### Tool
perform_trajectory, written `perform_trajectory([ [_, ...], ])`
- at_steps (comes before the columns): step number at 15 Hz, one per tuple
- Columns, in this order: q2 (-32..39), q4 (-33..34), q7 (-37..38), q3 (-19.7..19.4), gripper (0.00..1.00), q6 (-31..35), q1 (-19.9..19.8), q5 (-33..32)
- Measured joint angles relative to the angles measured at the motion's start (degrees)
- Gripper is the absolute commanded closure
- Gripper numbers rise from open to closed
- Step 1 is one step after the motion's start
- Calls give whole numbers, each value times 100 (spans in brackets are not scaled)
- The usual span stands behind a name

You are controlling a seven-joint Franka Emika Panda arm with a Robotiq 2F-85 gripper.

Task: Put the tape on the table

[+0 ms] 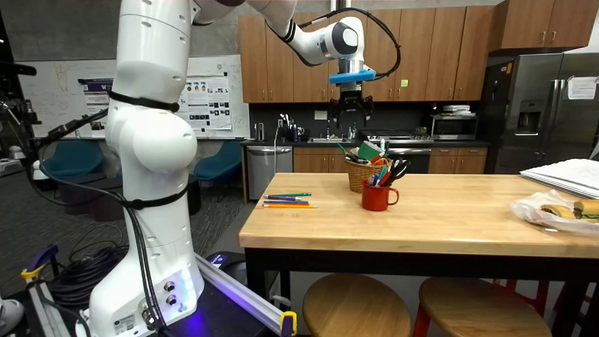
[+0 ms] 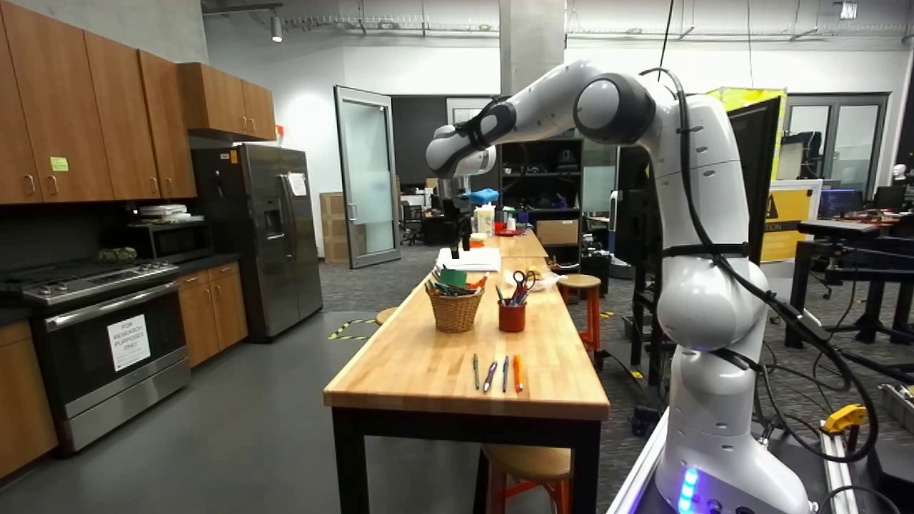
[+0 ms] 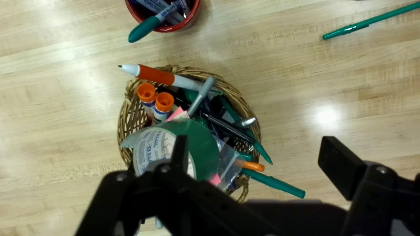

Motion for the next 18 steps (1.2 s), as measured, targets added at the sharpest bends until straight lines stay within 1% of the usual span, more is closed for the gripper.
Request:
perform_trajectory([
  [5, 188, 86, -477, -13, 0, 28, -249, 389],
  [9, 350, 170, -916, -13, 0, 28, -346, 784],
  [18, 856, 626, -1402, -9, 0, 29, -348, 833],
])
